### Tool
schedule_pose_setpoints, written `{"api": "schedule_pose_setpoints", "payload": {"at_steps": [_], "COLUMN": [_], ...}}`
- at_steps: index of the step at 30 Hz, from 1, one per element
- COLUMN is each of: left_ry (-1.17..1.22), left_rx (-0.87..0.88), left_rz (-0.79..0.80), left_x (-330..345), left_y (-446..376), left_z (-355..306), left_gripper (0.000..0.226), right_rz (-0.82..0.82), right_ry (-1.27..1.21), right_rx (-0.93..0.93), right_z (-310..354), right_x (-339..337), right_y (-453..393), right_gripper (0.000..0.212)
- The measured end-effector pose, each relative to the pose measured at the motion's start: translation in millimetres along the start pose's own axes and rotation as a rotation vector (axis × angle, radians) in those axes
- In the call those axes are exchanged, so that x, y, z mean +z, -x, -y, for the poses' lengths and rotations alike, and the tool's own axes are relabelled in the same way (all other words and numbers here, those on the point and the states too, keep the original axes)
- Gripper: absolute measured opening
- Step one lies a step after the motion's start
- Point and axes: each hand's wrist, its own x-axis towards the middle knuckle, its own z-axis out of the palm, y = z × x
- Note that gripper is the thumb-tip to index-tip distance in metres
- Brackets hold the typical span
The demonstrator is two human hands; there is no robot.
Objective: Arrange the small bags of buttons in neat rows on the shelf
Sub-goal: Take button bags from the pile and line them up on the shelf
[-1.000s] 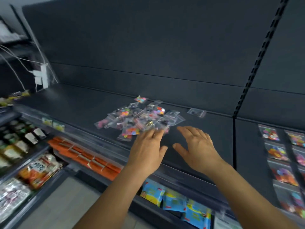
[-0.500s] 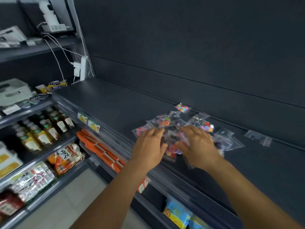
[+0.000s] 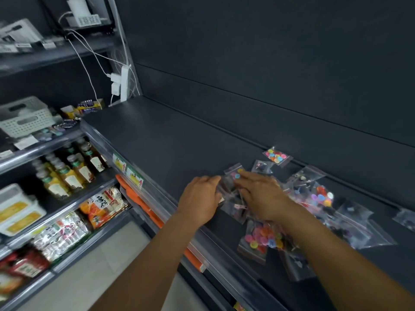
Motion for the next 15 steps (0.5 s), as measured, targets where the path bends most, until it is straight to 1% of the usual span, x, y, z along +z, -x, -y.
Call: {"api": "schedule_pose_setpoints", "payload": {"at_steps": [2, 3, 5, 7, 8, 10, 11, 13, 15], "left_ry": [0.066, 0.114, 0.207, 0.199, 0.142, 0.050, 0.051, 0.107, 0.165], "left_rx": [-0.011, -0.022, -0.069, -0.114, -0.123, -0.120, -0.115, -0.119, -0.122], "left_rz": [-0.001, -0.002, 0.002, 0.006, 0.001, 0.007, 0.025, 0.073, 0.111], "left_x": [-2, -3, -5, -6, -7, -9, -10, -12, -15], "left_y": [-3, -5, -7, -9, -9, -9, -9, -9, -11], "left_z": [3, 4, 7, 12, 15, 21, 23, 28, 30], "left_gripper": [0.043, 0.046, 0.056, 0.062, 0.061, 0.058, 0.057, 0.052, 0.039], "right_rz": [-0.066, -0.113, -0.192, -0.232, -0.239, -0.221, -0.209, -0.206, -0.205], "right_ry": [-0.079, -0.138, -0.242, -0.268, -0.270, -0.272, -0.263, -0.253, -0.270], "right_rx": [-0.042, -0.029, 0.062, 0.205, 0.280, 0.406, 0.446, 0.489, 0.530], "right_z": [1, 1, 4, 8, 11, 16, 18, 23, 28], "right_x": [0, 0, 0, -2, -2, -3, -3, 0, 0], "right_y": [-5, -7, -12, -17, -20, -26, -29, -34, -36], "right_gripper": [0.028, 0.025, 0.021, 0.018, 0.019, 0.030, 0.035, 0.038, 0.038]}}
